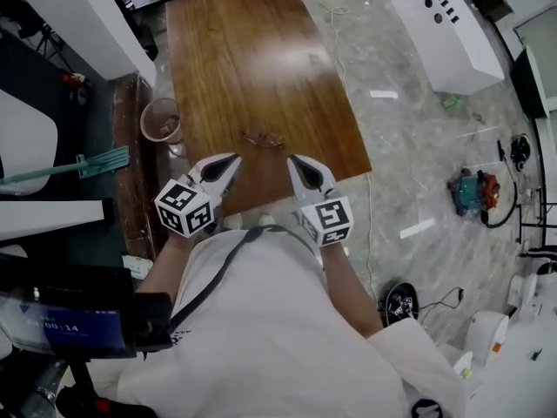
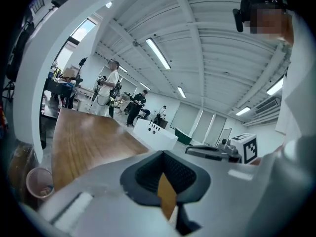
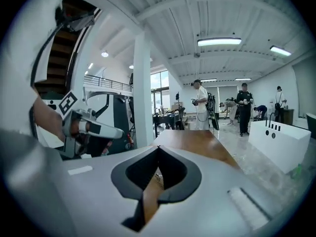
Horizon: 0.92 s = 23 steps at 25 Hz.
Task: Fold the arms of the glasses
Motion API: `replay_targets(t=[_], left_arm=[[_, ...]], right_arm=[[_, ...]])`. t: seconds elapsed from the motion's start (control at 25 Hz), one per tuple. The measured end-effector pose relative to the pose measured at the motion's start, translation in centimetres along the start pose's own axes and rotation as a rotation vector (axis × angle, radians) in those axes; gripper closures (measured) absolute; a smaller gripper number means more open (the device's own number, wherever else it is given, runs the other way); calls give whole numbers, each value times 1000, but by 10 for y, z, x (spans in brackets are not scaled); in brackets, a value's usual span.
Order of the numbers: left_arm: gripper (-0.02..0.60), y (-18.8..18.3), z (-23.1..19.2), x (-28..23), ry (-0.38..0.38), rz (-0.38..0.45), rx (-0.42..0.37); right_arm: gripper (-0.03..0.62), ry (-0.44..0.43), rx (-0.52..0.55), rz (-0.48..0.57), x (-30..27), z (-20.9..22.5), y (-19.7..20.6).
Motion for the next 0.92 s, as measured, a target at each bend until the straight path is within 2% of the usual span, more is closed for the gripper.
replay_targets(t=[0.32, 0.92], left_arm=[[575, -10, 20, -4, 39, 17, -11], [575, -8, 14, 2, 13, 12, -11]], right_arm=[[586, 11, -39, 32, 14, -2, -14], [586, -19, -38, 25, 2, -2, -12]])
Point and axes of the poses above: the fingertips, and each gripper's own axes: x backward along the fingers, z to its right, y out of its underside, the point moved 1 cm from there along x, backward along the fingers, and after that the axes turned 13 degrees about z, right-handed, at the moved point
